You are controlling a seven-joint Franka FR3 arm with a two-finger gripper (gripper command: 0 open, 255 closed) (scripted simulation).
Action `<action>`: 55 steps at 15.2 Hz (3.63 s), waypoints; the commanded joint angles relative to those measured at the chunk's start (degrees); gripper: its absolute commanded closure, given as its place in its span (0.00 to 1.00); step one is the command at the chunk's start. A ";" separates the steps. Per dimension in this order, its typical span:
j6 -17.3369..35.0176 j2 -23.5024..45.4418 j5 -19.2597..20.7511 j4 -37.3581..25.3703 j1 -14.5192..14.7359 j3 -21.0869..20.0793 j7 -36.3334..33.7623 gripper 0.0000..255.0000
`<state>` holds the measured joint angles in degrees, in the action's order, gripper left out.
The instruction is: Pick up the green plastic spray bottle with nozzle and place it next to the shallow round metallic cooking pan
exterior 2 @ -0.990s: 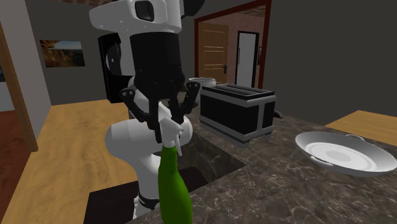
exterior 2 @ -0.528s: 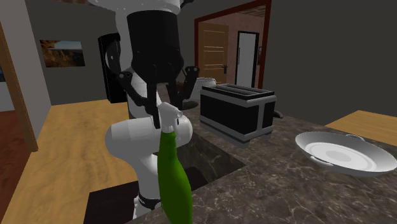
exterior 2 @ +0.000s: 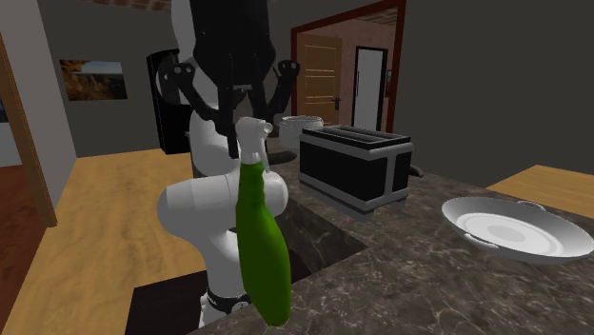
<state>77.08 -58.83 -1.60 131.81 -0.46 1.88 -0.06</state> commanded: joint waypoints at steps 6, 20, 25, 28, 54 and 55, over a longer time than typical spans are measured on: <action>-4.14 3.42 -0.09 -7.56 0.14 0.01 -0.18 1.00; -12.78 11.34 -0.33 -24.14 0.45 0.06 -0.60 1.00; -16.15 14.61 -0.43 -30.78 0.57 0.11 -0.76 1.00; -18.28 16.72 -0.50 -35.02 0.65 0.15 -0.86 1.00; -23.14 31.69 -5.27 -55.59 1.36 -8.49 -12.26 1.00; -21.87 31.86 -5.65 -54.62 1.43 -9.60 -13.45 1.00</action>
<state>53.84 -26.94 -6.78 76.01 0.90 -6.56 -12.14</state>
